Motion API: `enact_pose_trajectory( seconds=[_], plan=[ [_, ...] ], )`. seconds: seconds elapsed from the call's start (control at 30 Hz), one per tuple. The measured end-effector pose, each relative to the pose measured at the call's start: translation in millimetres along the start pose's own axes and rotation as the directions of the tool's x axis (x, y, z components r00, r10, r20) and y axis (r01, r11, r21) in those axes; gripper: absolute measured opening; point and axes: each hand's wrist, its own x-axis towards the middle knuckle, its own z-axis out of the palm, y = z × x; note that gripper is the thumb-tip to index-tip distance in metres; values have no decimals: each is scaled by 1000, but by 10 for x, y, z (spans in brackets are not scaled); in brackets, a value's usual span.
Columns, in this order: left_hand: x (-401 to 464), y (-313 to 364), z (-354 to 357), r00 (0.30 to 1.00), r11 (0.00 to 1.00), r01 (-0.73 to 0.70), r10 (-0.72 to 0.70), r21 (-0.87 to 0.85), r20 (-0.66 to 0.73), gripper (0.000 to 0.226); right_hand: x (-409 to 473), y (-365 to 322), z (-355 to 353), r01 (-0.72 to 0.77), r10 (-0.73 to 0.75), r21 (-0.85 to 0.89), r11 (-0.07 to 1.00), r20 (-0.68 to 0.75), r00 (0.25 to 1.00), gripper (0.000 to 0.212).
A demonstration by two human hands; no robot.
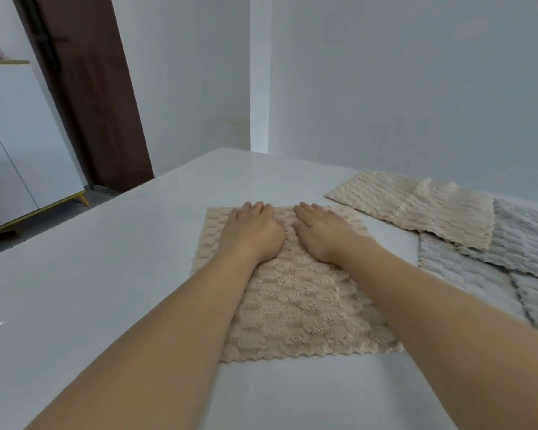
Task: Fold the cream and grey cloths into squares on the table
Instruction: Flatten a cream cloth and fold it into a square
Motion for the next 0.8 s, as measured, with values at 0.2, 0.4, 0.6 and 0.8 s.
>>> enact_pose_trajectory(
  seconds=[0.2,0.4,0.6,0.8],
  plan=[
    [86,-59,76,1000,999,7,-7,49,7,61,75,69,34,3,-2,-25,1000,19,1000,55],
    [-17,-420,-4,999,998,41,-42,44,29,61,43,230,34,13,-12,-27,1000,43,999,56],
    [-175,-722,-135,984,984,156,-162,91,69,62,-81,425,-51,-141,144,-53,989,65,987,58],
    [-499,-203,-191,993,996,91,-90,8,-72,60,-486,-78,-85,12,-13,-17,1000,-52,999,58]
  ],
)
